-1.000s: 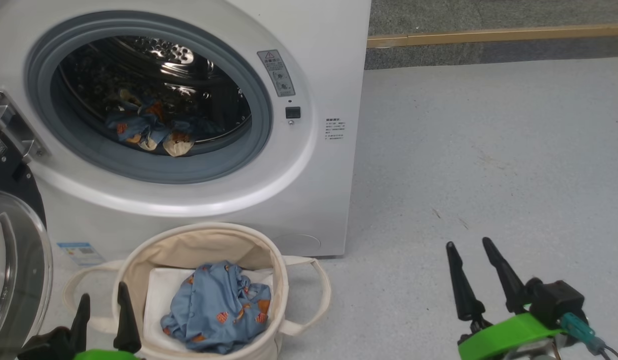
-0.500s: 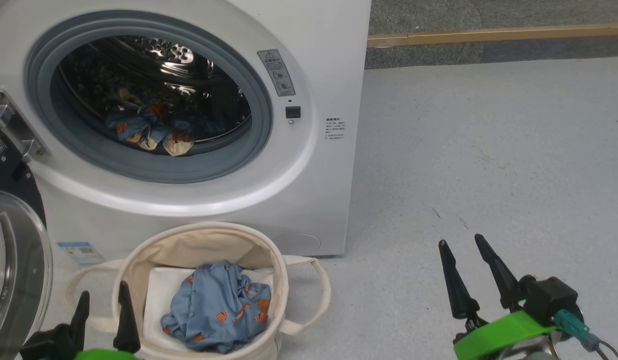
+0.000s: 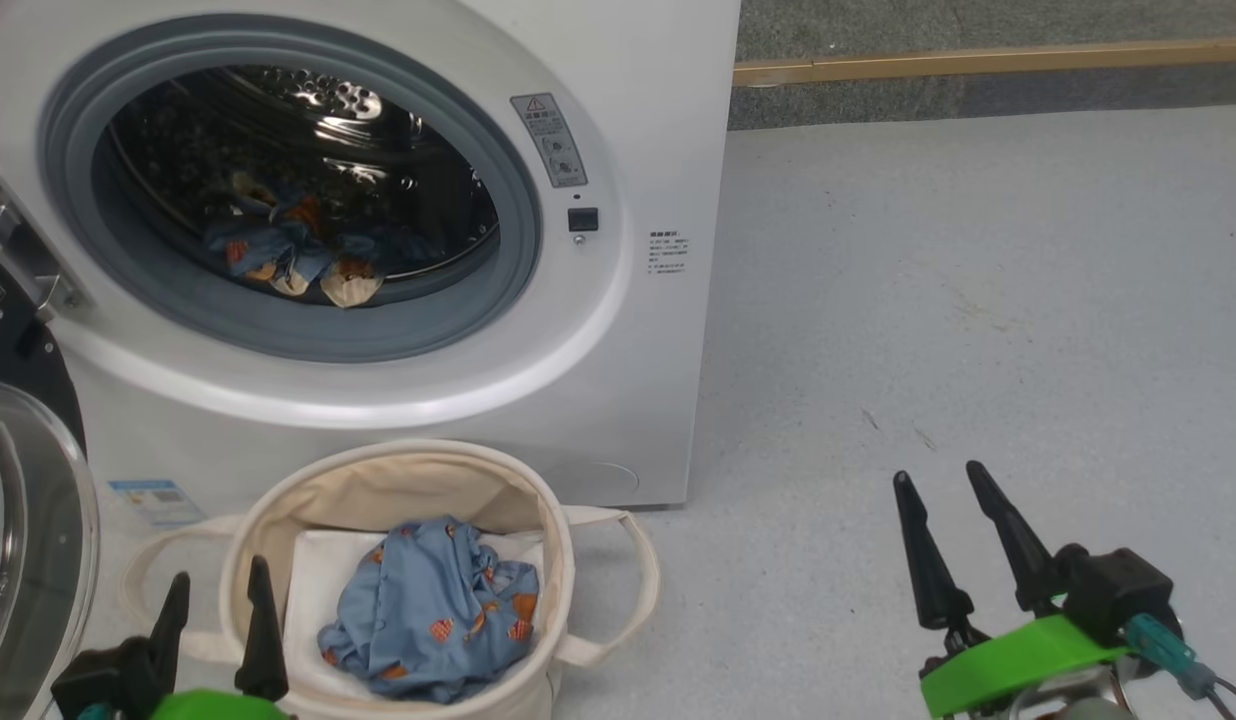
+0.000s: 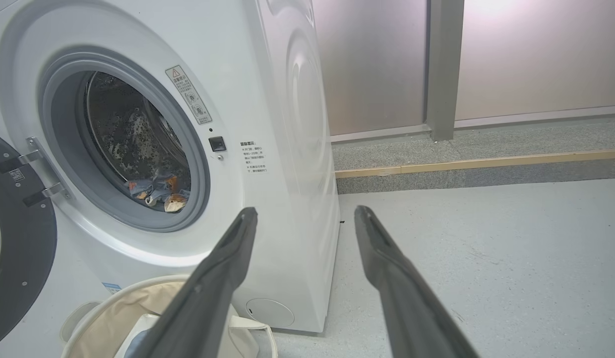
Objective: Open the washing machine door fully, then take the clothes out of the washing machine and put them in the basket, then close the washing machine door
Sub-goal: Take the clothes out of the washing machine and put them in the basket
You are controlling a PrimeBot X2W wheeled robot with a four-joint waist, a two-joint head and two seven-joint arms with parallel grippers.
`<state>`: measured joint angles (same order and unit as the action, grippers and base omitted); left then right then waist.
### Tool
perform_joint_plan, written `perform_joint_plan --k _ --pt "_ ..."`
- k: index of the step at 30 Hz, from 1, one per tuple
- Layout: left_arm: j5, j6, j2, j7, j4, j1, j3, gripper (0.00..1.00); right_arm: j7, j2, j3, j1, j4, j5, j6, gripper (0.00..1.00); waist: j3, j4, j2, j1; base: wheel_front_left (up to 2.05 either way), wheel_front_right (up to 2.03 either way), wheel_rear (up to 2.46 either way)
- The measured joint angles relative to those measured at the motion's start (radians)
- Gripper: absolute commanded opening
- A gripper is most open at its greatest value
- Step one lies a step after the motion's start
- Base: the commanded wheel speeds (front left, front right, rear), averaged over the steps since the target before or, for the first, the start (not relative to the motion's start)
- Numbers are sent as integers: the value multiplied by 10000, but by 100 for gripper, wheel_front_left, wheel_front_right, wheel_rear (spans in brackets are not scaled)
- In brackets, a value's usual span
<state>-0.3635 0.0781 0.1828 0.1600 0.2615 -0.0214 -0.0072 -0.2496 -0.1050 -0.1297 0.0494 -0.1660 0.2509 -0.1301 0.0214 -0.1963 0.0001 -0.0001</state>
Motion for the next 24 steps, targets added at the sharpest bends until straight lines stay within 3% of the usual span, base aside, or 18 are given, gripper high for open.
perform_joint_plan --k 11,24 --pt "359 -290 362 -535 107 -1834 -644 100 0 -2 313 197 228 17 0 100 565 37 0 0 0 0 0" --pt "920 -614 479 -1235 2167 -6001 -1484 100 0 2 734 1039 671 75 0 100 2065 -50 0 0 0 0 0"
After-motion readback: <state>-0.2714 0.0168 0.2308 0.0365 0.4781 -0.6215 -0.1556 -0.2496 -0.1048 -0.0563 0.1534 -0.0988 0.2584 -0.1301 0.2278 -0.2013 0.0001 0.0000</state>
